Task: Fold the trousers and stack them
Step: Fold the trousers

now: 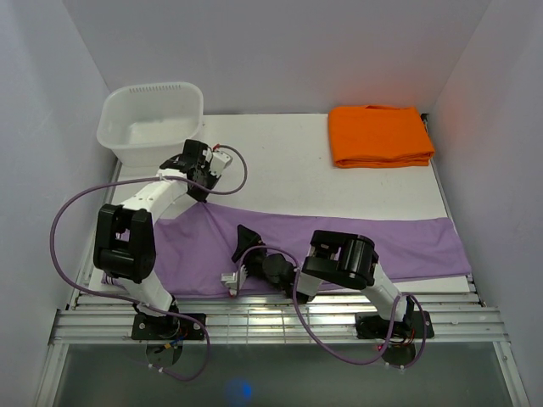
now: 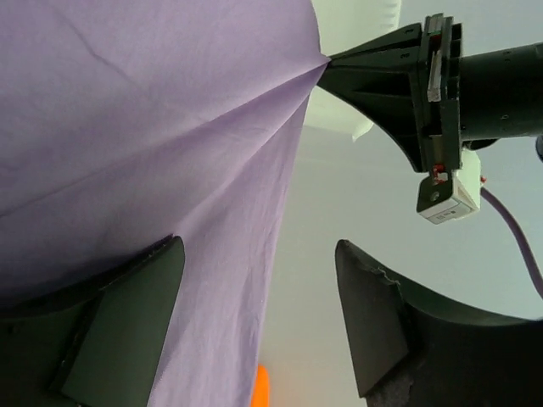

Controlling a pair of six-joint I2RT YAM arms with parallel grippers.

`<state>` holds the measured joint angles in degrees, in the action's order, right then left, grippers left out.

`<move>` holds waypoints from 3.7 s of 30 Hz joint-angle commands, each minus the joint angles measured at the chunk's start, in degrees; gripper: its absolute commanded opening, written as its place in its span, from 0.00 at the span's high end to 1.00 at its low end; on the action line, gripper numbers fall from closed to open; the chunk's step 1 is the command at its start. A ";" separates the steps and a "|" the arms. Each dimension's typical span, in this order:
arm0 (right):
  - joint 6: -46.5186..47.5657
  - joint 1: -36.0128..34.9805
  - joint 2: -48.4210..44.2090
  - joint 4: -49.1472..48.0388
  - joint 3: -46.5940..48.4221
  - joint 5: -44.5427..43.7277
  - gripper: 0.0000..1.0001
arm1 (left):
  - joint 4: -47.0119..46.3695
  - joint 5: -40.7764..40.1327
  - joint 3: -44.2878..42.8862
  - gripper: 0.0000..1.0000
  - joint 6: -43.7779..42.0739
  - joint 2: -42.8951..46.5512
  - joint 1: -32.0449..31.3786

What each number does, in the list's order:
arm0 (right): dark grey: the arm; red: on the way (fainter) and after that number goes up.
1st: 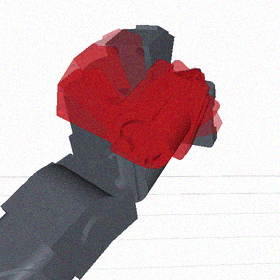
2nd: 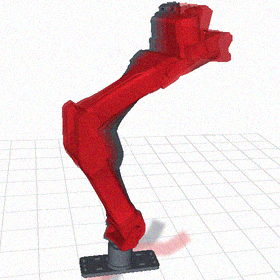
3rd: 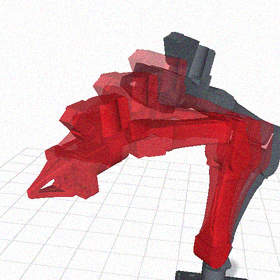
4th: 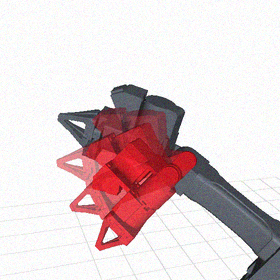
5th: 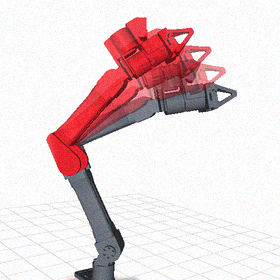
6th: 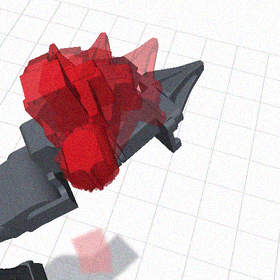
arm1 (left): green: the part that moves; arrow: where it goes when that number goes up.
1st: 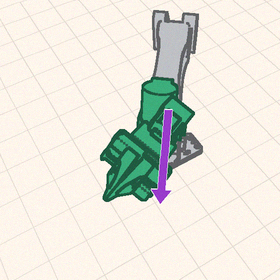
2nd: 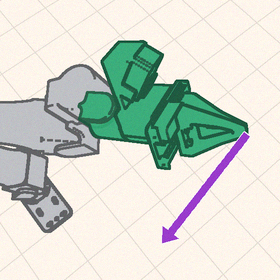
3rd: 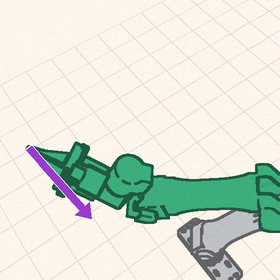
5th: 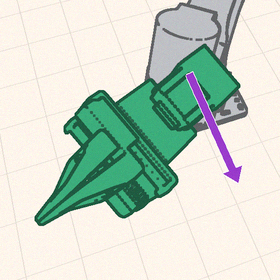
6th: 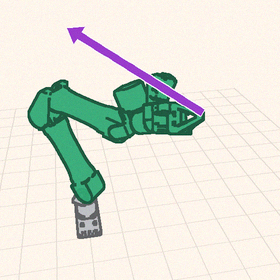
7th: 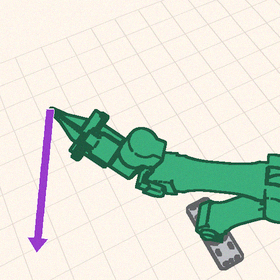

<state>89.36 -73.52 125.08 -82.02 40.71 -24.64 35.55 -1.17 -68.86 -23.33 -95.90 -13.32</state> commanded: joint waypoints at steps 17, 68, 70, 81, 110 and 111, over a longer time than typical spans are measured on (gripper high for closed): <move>-44.17 18.37 -27.77 89.89 29.86 17.58 0.09 | 26.66 18.66 -13.27 0.37 -0.04 9.21 20.78; -50.96 110.41 -38.07 130.45 25.47 39.06 0.00 | 23.42 32.46 -1.10 0.36 -9.98 11.26 36.88; -50.78 114.54 -35.80 128.96 25.47 38.27 0.05 | 23.42 33.24 -1.19 0.36 -9.37 11.35 36.88; -50.78 117.46 -25.95 123.33 20.30 39.93 0.11 | 23.77 33.25 -1.63 0.35 -8.40 12.31 36.79; -47.97 114.47 -32.26 132.73 21.25 43.81 0.92 | 22.20 32.81 -0.05 0.34 -7.25 11.96 36.79; -47.18 115.08 -33.13 132.91 22.04 42.93 0.92 | 22.19 33.07 -0.05 0.34 -7.25 12.05 36.70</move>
<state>38.98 39.70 94.89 45.58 58.24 18.15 58.37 30.09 -69.67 -30.79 -86.37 23.51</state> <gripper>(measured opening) 0.102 0.656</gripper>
